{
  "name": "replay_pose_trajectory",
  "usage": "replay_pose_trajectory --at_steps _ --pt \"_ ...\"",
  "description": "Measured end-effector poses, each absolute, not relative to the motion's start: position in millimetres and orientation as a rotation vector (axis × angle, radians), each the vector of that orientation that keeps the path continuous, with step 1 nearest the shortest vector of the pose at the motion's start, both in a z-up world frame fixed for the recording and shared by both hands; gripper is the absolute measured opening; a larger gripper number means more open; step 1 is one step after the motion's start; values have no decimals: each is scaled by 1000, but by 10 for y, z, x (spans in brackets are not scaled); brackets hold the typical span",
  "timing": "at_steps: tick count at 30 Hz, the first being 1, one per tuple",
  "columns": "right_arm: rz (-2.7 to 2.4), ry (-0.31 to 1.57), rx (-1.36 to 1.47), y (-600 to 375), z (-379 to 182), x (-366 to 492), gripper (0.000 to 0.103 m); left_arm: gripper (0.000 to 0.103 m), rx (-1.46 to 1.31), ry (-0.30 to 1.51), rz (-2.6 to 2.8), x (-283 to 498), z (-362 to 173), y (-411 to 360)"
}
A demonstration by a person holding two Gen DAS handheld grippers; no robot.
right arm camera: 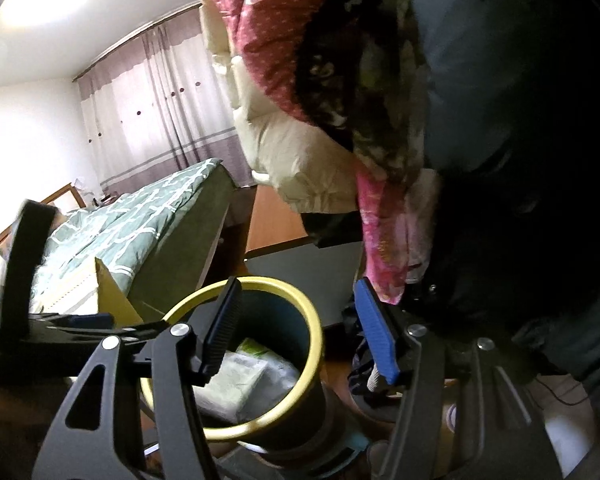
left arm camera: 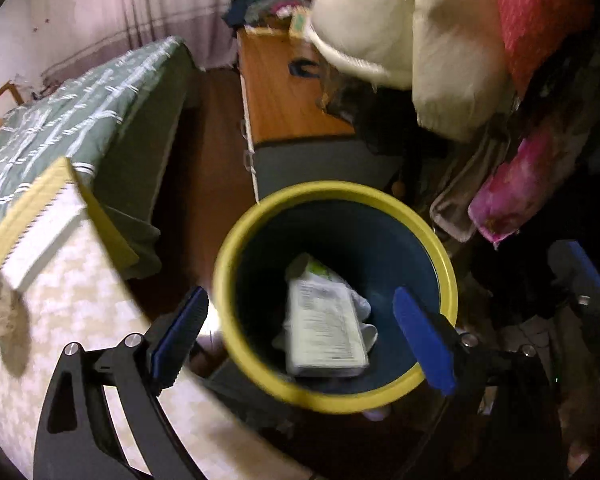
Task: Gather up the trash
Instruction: 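Carry the package over the yellow bin and open the left gripper, then move the right gripper to the slim blue-and-white tube and grasp it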
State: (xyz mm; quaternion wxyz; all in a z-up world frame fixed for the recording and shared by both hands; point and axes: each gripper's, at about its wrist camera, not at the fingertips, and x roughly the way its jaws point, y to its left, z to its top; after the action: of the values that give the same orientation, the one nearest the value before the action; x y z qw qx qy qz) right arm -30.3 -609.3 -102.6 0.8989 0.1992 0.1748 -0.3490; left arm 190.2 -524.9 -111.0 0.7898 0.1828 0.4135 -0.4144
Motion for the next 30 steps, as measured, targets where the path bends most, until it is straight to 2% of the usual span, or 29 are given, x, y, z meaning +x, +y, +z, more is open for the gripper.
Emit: replay_pose_trajectory --at_steps 11,22,30 --pt "-604 407 350 -5569 -991 93 56 98 170 633 -625 1987 -523 -3219" --pt "-447 469 246 -4699 -923 728 56 98 6 567 -221 2423 -543 -1060" --pt "-274 540 185 -3952 -895 1329 56 98 -44 557 21 2654 -714 -28"
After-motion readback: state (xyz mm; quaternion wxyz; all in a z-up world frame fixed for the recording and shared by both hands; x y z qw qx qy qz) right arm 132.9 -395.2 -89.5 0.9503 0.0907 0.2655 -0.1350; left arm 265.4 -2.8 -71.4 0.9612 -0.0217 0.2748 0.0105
